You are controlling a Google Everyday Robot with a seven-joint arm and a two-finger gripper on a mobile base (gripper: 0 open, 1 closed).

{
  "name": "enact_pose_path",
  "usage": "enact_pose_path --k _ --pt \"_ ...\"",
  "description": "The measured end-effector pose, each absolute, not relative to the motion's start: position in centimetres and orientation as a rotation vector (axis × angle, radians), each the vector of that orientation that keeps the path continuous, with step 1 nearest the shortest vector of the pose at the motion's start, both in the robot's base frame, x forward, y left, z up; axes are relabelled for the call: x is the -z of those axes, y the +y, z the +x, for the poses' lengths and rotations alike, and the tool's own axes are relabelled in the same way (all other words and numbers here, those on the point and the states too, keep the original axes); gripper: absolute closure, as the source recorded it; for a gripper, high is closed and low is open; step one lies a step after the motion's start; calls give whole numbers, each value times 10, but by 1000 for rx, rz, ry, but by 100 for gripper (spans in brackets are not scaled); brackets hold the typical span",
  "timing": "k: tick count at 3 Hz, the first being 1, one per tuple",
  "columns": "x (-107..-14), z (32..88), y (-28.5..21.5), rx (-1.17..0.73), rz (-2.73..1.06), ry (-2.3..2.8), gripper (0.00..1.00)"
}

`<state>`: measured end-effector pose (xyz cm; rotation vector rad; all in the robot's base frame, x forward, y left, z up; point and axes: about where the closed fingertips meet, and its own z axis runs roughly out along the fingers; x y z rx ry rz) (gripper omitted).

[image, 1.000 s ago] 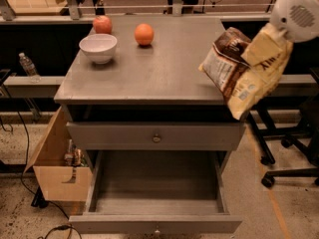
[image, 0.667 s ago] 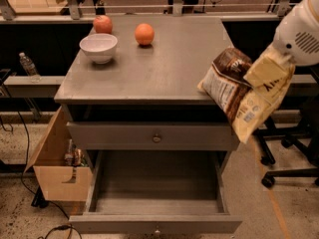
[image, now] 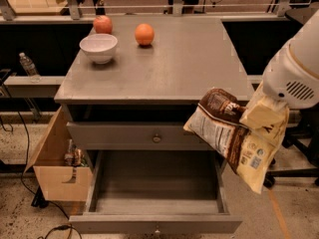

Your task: Place brown chip bag into middle drawer

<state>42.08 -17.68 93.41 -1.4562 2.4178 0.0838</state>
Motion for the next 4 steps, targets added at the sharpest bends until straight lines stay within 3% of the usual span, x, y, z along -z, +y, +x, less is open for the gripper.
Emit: enact_pose_path --k 2,4 --pt "-900 399 -183 -74 -1552 2471 100" --pt "-823 415 -227 119 -1531 2546 100"
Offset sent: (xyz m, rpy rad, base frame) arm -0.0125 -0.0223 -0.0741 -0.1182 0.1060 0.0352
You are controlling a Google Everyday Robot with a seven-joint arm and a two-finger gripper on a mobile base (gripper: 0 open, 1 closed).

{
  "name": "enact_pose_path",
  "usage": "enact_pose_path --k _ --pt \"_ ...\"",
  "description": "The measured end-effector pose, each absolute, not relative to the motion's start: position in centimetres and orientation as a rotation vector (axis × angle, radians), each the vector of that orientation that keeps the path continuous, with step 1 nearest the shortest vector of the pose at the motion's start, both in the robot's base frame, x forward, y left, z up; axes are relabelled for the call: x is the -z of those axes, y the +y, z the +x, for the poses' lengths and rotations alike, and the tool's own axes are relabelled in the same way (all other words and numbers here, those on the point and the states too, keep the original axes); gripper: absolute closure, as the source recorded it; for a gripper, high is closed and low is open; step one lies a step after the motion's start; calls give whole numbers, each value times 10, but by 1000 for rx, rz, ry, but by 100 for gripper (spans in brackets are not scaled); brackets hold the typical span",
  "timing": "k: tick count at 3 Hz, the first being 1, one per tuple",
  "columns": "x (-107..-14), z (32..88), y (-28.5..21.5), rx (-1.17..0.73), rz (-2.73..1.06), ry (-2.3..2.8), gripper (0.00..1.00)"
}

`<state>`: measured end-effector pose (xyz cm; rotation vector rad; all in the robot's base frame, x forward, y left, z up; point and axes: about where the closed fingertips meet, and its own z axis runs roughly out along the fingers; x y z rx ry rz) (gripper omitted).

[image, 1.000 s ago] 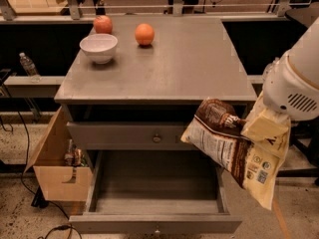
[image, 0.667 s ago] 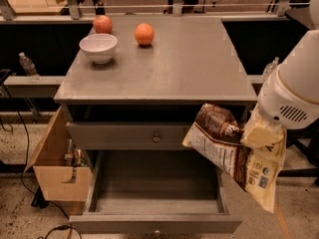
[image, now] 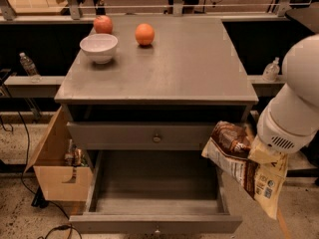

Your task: Place brown chip bag into middle drawer

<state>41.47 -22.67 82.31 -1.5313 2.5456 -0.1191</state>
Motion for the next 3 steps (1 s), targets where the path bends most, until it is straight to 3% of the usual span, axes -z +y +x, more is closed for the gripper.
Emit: enact_pose_path --k 2,3 --pt "-788 425 -235 153 -1495 2564 100" --pt "-765 421 -213 160 -1614 2538 100"
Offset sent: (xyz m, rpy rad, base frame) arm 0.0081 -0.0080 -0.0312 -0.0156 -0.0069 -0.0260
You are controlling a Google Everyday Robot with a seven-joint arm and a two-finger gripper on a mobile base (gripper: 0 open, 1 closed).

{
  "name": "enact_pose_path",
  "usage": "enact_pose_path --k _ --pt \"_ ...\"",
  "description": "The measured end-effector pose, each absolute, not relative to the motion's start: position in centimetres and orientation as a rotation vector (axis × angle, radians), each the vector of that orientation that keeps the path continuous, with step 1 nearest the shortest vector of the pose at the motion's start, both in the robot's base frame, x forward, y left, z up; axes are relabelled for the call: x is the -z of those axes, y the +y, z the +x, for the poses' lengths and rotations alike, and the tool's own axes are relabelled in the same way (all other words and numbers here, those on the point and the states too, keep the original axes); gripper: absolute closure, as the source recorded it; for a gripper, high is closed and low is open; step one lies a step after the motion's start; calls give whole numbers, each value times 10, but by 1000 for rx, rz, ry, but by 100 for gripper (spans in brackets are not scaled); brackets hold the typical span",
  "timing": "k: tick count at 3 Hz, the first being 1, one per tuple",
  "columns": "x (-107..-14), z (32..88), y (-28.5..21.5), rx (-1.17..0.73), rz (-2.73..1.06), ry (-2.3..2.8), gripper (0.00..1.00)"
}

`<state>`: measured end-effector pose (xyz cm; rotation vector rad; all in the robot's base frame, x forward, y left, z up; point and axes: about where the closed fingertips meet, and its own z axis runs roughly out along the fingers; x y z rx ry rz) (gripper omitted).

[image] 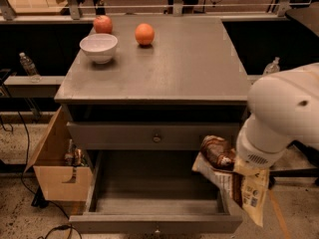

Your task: Place brown chip bag into middle drawer

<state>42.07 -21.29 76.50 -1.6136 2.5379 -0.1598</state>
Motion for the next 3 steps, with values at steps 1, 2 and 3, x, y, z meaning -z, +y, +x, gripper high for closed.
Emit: enact_pose_path --k 1,2,3 --pt "-713 414 -172 169 -1833 2496 100" --pt "-664 413 -141 195 -1980 2473 100" --pt "-646 427 -118 198 -1985 2433 100"
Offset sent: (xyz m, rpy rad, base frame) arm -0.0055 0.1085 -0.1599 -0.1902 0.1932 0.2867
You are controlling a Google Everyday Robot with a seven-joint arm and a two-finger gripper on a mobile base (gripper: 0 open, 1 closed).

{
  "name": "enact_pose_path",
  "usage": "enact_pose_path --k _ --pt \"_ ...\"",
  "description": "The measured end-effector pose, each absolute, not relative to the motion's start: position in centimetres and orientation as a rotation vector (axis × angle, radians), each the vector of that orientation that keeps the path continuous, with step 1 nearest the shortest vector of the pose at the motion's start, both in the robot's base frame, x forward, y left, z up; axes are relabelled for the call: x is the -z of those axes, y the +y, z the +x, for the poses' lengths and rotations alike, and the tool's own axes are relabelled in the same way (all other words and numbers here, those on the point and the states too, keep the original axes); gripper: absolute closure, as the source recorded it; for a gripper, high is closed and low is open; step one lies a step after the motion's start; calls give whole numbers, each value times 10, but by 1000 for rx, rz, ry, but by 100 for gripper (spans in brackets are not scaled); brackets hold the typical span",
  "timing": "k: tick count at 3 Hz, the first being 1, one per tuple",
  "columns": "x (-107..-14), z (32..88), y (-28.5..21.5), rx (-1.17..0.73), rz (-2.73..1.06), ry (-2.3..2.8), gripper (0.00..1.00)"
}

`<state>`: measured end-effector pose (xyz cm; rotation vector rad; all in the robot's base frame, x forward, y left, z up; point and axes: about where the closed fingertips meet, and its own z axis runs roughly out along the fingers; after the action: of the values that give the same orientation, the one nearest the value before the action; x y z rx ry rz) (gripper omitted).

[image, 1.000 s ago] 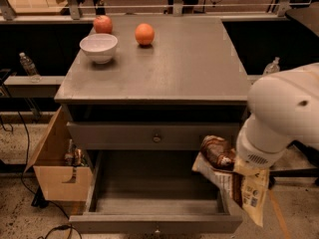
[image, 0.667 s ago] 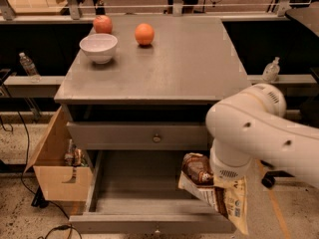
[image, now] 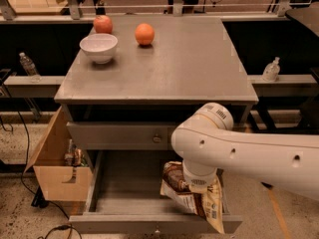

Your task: Place brown chip bag into middle drawer

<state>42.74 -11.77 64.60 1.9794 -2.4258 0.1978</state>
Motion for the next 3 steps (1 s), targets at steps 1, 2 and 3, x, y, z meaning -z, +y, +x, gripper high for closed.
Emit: enact_pose_path --k 1,2,3 --pt "-641 446 -99 -130 2040 -2496 100" --pt "-638 461 -80 -24 2135 -2547 100" --pt "-625 477 -58 57 2221 -2552 100"
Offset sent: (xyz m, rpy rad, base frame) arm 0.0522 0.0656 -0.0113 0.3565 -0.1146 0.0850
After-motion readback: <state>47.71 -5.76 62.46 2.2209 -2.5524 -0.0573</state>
